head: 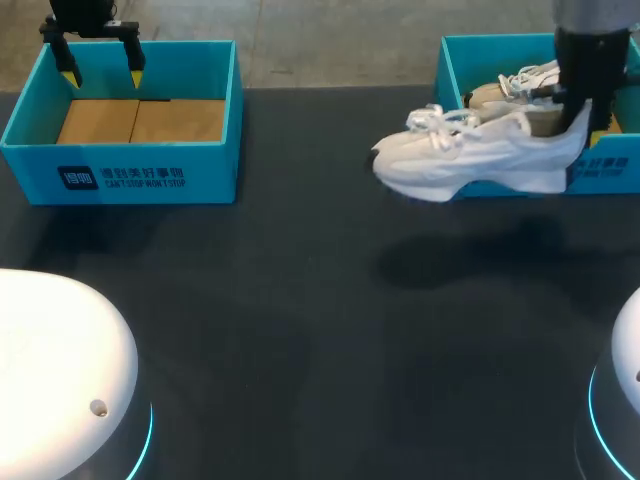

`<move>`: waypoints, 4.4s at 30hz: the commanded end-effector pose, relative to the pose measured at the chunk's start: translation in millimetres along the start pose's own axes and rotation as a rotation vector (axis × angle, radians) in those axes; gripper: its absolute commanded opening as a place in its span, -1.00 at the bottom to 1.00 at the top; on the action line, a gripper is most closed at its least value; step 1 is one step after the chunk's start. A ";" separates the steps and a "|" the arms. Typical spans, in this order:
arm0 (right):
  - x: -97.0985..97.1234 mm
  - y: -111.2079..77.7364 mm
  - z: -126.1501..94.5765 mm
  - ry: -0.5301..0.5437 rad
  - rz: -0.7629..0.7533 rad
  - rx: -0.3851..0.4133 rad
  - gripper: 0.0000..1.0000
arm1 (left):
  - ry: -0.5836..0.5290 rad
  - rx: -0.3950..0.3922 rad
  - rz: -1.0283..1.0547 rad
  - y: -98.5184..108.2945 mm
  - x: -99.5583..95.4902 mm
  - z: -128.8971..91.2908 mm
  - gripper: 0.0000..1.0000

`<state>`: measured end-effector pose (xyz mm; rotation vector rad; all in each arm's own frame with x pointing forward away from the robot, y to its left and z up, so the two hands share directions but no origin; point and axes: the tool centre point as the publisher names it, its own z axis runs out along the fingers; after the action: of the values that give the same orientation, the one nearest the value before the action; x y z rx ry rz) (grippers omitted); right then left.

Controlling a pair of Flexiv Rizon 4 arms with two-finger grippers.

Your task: Take the shoe out of the shoebox, open the shoe tongue, remove and reinsert the insole, then place the shoe into the shoebox

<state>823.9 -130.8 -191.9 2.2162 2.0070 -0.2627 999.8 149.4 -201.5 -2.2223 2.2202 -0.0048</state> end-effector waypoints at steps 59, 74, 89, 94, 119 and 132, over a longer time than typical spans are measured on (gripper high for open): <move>167.0 -121.7 113.9 0.011 0.031 0.021 -1.00 | -0.001 -0.001 0.000 0.0 -0.1 -0.7 1.00; 180.6 -127.0 166.5 -0.045 0.075 0.035 -1.00 | -0.001 -0.001 0.000 0.0 -0.1 -0.7 1.00; 173.3 -128.9 164.3 -0.062 0.082 0.048 -0.35 | -0.001 -0.001 0.000 0.0 -0.1 -0.7 1.00; 172.8 -131.5 155.4 -0.040 0.071 0.038 0.30 | -0.001 -0.001 0.000 0.0 -0.1 -0.7 1.00; 163.9 -135.9 65.2 0.220 -0.131 -0.035 1.00 | -0.001 -0.001 0.000 0.0 -0.1 -0.7 1.00; 165.6 -142.2 43.1 0.439 -0.738 -0.229 1.00 | -0.001 -0.001 0.000 0.0 -0.1 -0.7 1.00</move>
<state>705.2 44.5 -268.0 1.7696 2.5549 0.0882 999.8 149.4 -201.5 -2.2222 2.2202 -0.0048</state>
